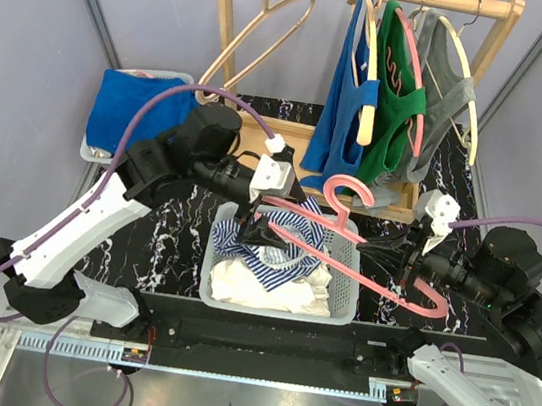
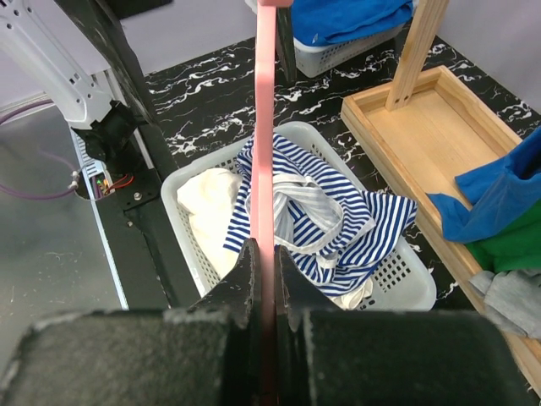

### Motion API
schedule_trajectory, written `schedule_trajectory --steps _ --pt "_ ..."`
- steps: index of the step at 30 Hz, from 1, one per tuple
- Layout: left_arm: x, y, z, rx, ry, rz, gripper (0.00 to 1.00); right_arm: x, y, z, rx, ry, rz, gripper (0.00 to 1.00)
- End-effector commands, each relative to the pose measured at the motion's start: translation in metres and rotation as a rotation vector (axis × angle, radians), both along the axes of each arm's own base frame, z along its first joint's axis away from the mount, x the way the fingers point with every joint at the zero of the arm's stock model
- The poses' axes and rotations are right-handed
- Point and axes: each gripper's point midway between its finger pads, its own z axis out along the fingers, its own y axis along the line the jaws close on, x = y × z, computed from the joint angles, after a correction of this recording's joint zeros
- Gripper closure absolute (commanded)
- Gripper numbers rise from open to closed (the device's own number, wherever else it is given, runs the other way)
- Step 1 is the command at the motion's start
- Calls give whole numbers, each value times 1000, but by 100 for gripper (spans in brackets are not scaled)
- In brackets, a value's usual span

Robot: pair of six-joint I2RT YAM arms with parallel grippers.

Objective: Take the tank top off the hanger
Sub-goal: Place the tank top in the bin, then place the hanger at the clothesline.

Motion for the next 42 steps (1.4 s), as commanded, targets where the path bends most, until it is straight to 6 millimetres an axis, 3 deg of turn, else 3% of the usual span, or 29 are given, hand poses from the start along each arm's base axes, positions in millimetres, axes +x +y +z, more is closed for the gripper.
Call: schedule_trajectory --steps 1,7,9,12,13,16,22,25,27,30,31,32,33,35,38,42 --pt "13 0 -18 49 -8 42 4 0 5 30 54 -89 34 100" --pt "28 -11 -14 26 -44 61 7 2 12 28 59 -78 60 100" --pt "28 -14 -8 13 -41 56 13 4 13 26 58 -77 57 100" --pt "26 -15 -8 11 -34 40 38 9 13 24 53 -83 38 100" --pt "27 -14 -8 14 -33 46 60 10 13 25 52 -89 36 100" --pt "28 -10 -12 30 -38 65 86 16 10 26 52 -111 5 100" --pt "31 1 -13 39 -50 120 90 37 7 22 35 -126 -83 100" --pt "32 10 -11 33 -61 149 100 53 2 23 40 -128 -167 83" --pt "30 19 -5 18 -66 172 100 62 -4 27 49 -150 -226 68" --pt "28 38 -4 6 -111 210 100 63 -15 37 78 -200 -283 51" --pt "33 45 -5 12 -138 254 100 60 -20 42 94 -219 -295 38" --pt "37 48 -15 22 -141 285 100 58 -22 47 106 -232 -297 31" --pt "38 61 -7 -1 -181 346 100 54 -23 52 123 -239 -295 27" --pt "44 70 -10 -25 -202 410 100 45 -29 66 165 -275 -295 25" --pt "47 89 3 -85 -199 509 100 40 -38 80 211 -309 -325 21" --pt "69 104 7 -99 -87 680 100 43 -39 79 220 -287 -344 21"
